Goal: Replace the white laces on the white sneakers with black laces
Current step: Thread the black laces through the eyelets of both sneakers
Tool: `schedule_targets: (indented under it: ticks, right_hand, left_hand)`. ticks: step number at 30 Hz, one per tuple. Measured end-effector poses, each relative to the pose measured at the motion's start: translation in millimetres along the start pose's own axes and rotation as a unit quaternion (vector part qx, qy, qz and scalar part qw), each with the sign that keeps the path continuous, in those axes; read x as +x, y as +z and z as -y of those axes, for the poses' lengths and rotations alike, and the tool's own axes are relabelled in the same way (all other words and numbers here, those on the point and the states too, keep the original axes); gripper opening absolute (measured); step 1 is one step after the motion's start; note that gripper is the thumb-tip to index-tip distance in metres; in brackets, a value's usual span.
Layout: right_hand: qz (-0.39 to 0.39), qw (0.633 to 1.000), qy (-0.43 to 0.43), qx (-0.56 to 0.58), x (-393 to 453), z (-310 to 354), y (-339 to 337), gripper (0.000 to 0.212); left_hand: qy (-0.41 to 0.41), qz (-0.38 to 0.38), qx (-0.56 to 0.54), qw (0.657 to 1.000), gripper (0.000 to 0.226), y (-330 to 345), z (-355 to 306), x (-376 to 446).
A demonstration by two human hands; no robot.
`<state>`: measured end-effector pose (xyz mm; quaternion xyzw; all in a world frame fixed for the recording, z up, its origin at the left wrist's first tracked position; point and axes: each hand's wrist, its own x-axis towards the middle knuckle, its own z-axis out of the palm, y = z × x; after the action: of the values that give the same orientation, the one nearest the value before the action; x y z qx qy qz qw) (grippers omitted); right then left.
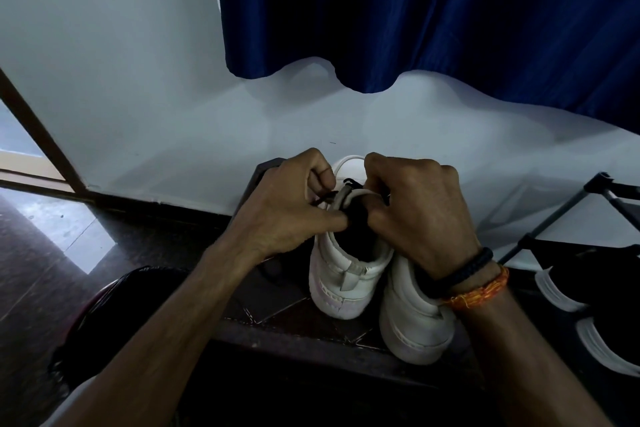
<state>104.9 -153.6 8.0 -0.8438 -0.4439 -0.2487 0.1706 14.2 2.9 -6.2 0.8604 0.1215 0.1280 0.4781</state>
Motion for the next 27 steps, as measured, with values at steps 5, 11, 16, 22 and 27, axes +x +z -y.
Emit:
schedule_targets:
  ticks: [5, 11, 16, 22, 27]
  right_hand:
    - [0.014, 1.000, 0.018, 0.014, -0.8, -4.6, -0.6, 0.020]
    - [0.042, 0.997, 0.039, 0.054, 1.4, -2.7, -1.4, 0.016]
    - [0.037, 0.994, 0.027, 0.104, 2.3, -3.8, -1.0, 0.020]
    - [0.052, 0.983, 0.067, 0.161, 1.7, -2.6, -2.7, 0.016]
    - [0.044, 0.983, 0.083, 0.159, 1.2, -0.5, -4.5, 0.016]
  left_hand:
    - [-0.014, 0.103, 0.024, 0.994, 0.031, -38.5, -6.5, -5.8]
    - [0.057, 0.063, -0.090, 0.992, 0.012, -55.0, -14.8, -8.1]
    - [0.100, 0.151, -0.175, 0.968, 0.030, -41.7, -22.3, -10.3]
    - [0.095, 0.101, 0.003, 0.990, 0.028, -28.1, -16.2, -6.9]
    - [0.093, 0.087, 0.114, 0.985, 0.019, -18.9, -19.7, -8.6]
